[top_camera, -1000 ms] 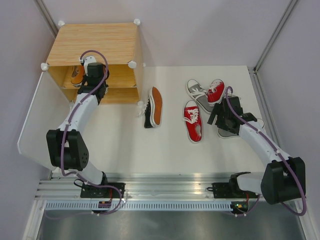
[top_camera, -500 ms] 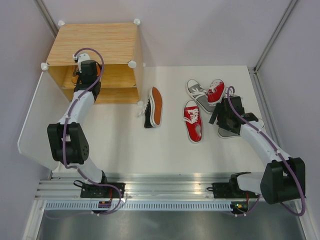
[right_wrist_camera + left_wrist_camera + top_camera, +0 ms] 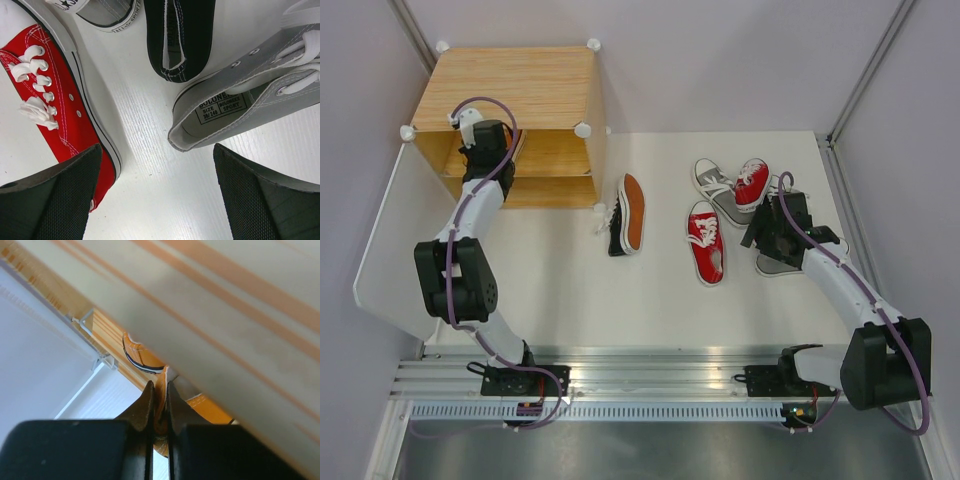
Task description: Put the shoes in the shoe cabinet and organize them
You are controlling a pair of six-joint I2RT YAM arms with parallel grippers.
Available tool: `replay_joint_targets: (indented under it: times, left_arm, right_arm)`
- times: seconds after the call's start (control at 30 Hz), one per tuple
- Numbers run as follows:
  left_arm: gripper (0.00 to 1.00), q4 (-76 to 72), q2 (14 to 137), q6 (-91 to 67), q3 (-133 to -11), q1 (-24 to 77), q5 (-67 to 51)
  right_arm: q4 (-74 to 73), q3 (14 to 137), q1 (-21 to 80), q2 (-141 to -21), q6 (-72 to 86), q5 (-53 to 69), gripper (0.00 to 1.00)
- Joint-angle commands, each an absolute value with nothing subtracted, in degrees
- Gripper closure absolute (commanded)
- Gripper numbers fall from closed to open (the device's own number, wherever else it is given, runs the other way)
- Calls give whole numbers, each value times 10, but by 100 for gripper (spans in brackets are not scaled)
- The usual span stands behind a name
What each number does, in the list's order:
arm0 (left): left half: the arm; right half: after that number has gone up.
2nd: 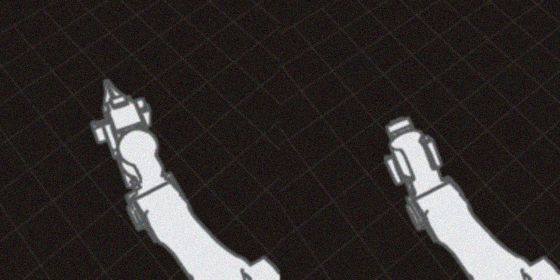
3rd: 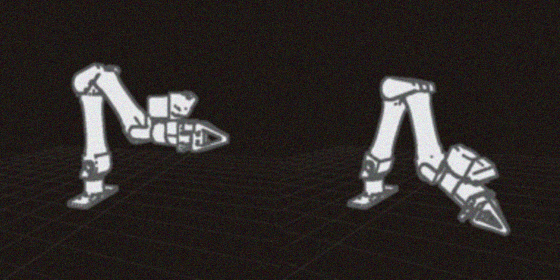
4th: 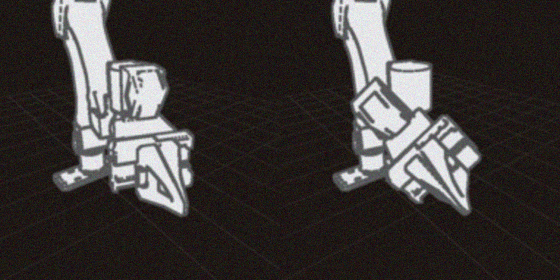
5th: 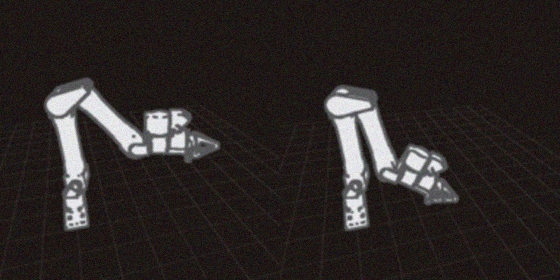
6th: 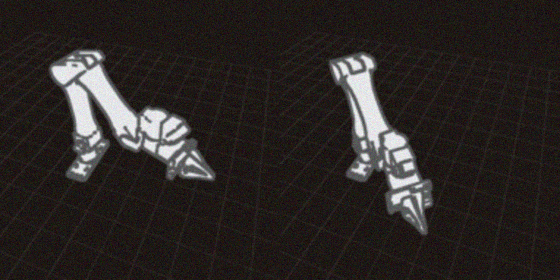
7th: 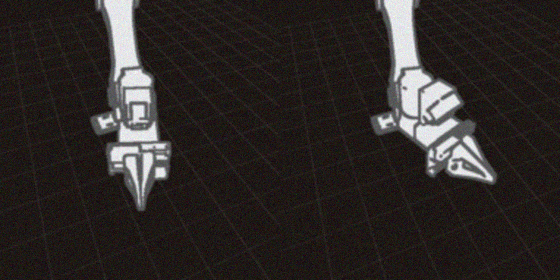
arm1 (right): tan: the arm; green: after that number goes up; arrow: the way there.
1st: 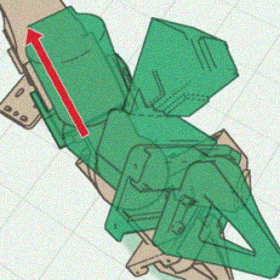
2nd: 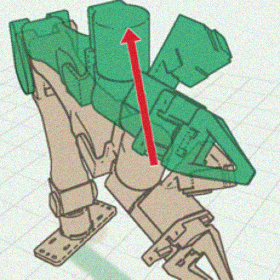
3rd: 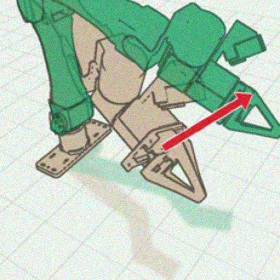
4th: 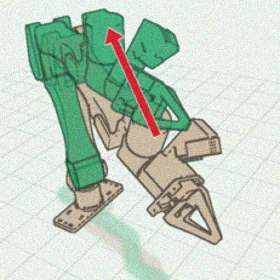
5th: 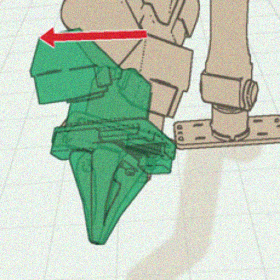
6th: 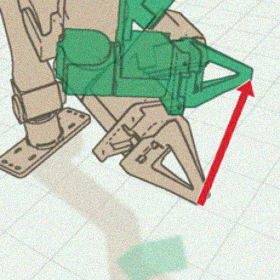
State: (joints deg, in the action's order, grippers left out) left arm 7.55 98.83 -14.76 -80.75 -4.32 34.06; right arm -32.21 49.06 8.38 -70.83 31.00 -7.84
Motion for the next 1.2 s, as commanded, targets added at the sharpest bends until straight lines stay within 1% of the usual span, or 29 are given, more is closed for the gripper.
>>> replay_joint_targets:
  times: [0.0,0.2,0.33,0.5,0.77,1.17]
  left_arm:
    - [98,-19,987,-222,-821,-72,413]
    - [98,-12,991,-242,-822,-77,488]
    - [98,-11,998,-258,-827,-80,500]
    - [98,-19,1011,-257,-841,-76,429]
    - [98,-74,1016,-224,-837,-73,370]
    - [98,-135,1040,-241,-847,-54,333]
  right_arm:
    - [-329,491,78,-691,304,-90,5]
    - [-330,489,75,-684,304,-91,5]
    - [-330,488,72,-681,301,-91,5]
    - [-328,487,69,-681,299,-86,5]
    - [-280,476,69,-659,272,-14,7]
    - [-274,475,69,-656,265,-5,8]
